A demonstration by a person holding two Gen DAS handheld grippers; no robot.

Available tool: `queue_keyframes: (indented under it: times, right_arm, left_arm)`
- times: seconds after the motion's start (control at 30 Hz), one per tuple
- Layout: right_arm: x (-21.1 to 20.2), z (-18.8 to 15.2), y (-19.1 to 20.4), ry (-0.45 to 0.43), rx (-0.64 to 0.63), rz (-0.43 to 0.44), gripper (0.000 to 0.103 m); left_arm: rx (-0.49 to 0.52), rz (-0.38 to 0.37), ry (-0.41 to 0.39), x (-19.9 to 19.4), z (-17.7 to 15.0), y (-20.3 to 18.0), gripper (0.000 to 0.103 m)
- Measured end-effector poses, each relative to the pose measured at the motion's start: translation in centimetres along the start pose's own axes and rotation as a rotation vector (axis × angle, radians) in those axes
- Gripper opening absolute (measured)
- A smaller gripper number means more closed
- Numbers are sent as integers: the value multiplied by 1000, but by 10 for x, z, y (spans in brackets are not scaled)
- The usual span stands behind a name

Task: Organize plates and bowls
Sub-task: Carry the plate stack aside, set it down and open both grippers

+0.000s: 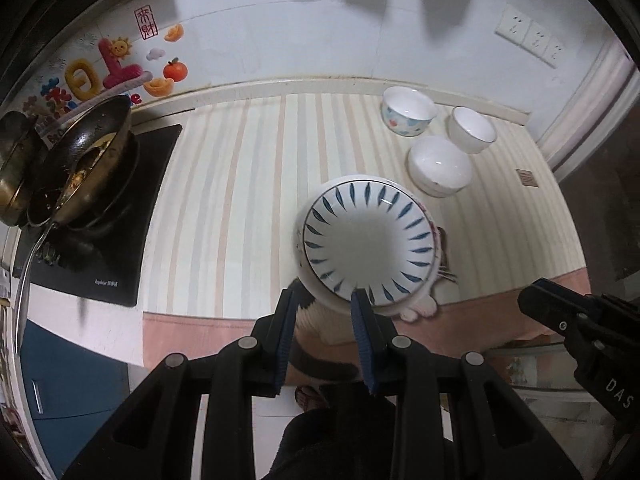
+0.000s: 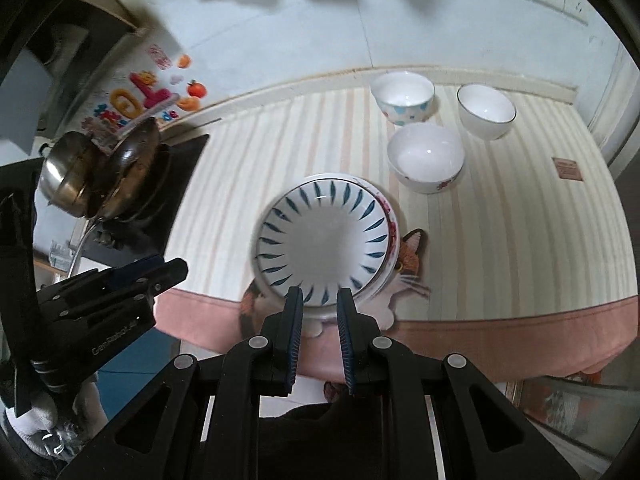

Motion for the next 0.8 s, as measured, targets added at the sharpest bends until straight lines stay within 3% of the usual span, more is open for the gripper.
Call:
queue_keyframes:
  times: [0.23,0.43,0.6,0.8]
  right_arm:
    - [-29,-39,16,-25,7,25,19]
    - [-32,-38,1,-18,32,73,20]
    - [-22,-8,-42,-25,82,86,41]
    - [15,60,-124,22,137,56,42]
  left_arm:
    - [3,-19,-20,-24,-24,-4,26]
    - [-5,-16,-15,-21,-14,-16,29]
    - [-9,-29,7,7,29,-38,30]
    - [-50,-65,50,58,107,-68,30]
Point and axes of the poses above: each gripper's, at about its wrist camera, not at the fingertips, and x roughly the way its jaws point, y to its left, z to its top, the point moved 10 cm from there along x, roughly the way its jaws point, and after that the axes turned 14 degrees about y, right-handed, at the moved point
